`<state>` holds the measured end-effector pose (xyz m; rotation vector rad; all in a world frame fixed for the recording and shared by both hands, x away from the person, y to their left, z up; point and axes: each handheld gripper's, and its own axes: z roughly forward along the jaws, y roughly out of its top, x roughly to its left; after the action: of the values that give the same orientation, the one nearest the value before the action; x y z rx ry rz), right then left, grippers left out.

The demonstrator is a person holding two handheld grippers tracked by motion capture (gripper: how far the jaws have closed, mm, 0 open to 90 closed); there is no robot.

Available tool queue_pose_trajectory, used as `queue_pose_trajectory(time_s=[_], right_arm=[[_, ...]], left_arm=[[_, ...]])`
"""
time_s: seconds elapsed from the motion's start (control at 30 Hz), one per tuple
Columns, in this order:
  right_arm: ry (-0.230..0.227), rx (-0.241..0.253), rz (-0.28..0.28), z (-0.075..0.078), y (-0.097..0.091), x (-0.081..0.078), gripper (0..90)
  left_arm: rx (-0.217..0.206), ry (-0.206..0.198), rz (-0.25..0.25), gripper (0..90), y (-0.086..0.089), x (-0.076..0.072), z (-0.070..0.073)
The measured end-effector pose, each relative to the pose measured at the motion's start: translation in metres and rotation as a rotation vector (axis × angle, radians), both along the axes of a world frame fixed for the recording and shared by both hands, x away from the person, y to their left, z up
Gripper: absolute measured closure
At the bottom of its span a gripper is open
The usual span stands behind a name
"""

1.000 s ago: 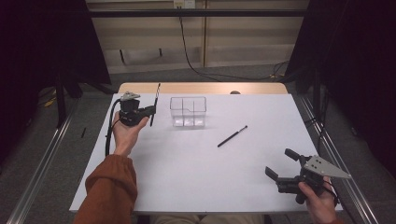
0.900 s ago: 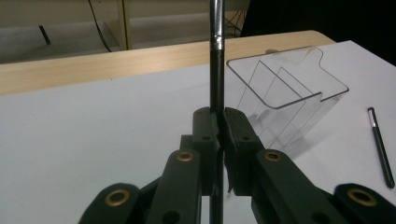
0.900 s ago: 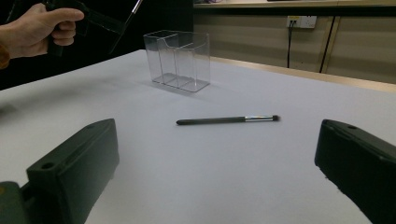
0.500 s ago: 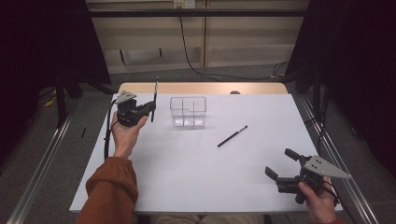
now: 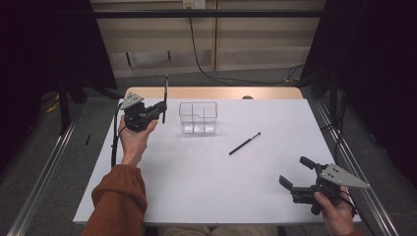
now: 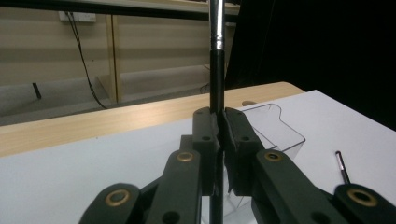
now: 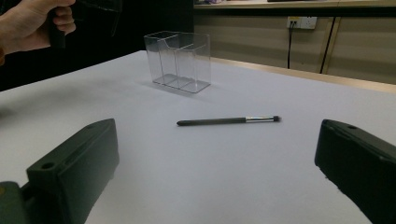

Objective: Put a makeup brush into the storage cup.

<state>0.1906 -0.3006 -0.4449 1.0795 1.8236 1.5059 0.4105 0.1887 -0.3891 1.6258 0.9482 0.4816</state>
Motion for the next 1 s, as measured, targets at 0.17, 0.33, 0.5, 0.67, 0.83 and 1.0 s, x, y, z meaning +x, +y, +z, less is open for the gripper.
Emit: queue_pose_trajectory(time_s=[0.17, 0.33, 0.5, 0.67, 0.83, 1.0], right_arm=[[0.0, 0.0, -0.001, 0.0, 0.0, 0.0, 0.0], [0.002, 0.009, -0.002, 0.0, 0.001, 0.0, 0.0], [0.0, 0.002, 0.001, 0.0, 0.0, 0.0, 0.0], [0.001, 0.006, 0.001, 0.0, 0.0, 0.0, 0.0], [0.0, 0.004, 0.003, 0.0, 0.0, 0.0, 0.0], [0.0, -0.001, 0.003, 0.0, 0.0, 0.0, 0.0]], left_arm=[[-0.002, -0.023, -0.012, 84.1, -0.005, 0.0, 0.005], [-0.009, -0.017, -0.031, 84.1, -0.013, 0.002, 0.01], [0.008, -0.016, -0.041, 84.1, -0.021, 0.004, 0.013], [0.004, -0.026, -0.051, 84.1, -0.03, 0.008, 0.018], [-0.002, -0.033, -0.059, 84.1, -0.038, 0.012, 0.021], [0.0, -0.03, -0.066, 84.1, -0.044, 0.017, 0.019]])
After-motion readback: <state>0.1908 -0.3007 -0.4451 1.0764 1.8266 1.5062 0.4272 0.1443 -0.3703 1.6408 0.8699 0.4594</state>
